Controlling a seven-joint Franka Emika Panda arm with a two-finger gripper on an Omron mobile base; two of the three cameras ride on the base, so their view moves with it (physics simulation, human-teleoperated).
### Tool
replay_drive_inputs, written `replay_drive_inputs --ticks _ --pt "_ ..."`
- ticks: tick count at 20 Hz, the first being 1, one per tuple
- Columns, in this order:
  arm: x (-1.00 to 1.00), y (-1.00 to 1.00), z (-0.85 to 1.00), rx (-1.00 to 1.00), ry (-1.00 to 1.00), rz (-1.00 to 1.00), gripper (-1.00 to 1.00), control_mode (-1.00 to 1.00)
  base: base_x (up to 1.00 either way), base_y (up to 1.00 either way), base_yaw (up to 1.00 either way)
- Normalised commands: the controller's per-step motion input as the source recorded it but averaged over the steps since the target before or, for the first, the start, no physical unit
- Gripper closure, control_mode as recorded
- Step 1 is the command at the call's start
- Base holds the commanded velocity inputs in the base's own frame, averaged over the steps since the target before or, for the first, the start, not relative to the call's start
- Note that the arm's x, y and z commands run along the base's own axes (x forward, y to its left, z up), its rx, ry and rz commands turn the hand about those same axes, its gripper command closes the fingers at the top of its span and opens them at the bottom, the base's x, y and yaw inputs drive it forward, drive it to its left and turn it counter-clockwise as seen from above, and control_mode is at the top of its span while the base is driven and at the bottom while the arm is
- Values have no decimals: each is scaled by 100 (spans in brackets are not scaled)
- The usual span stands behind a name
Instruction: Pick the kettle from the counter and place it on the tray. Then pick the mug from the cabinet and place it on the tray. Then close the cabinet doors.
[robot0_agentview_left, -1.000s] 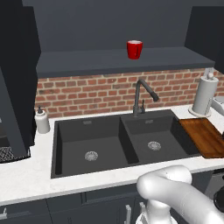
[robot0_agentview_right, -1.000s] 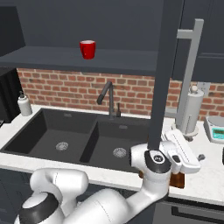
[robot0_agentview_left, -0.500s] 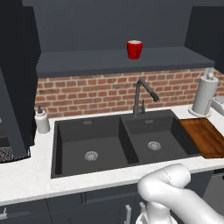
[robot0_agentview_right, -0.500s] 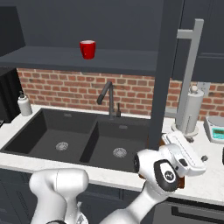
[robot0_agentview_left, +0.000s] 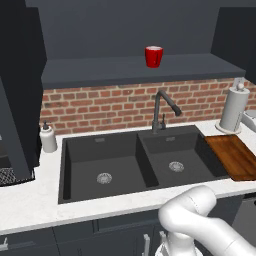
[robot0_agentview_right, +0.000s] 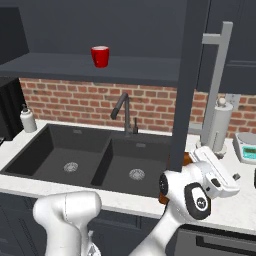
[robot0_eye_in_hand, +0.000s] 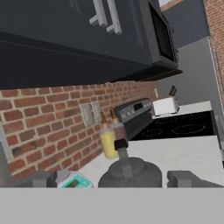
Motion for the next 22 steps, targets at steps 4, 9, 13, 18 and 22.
replay_drive_inputs --ticks 4,9,13,18,22 --pt "6 -13 0 0 -4 0 -100 -100 0 0 0" --pt "5 -22 0 0 -1 0 -100 -100 0 0 0" --pt "13 -14 -2 0 0 0 -100 -100 0 0 0" --pt "18 -6 -1 0 0 0 -100 -100 0 0 0" --pt "12 -11 -1 0 0 0 -100 -100 0 0 0"
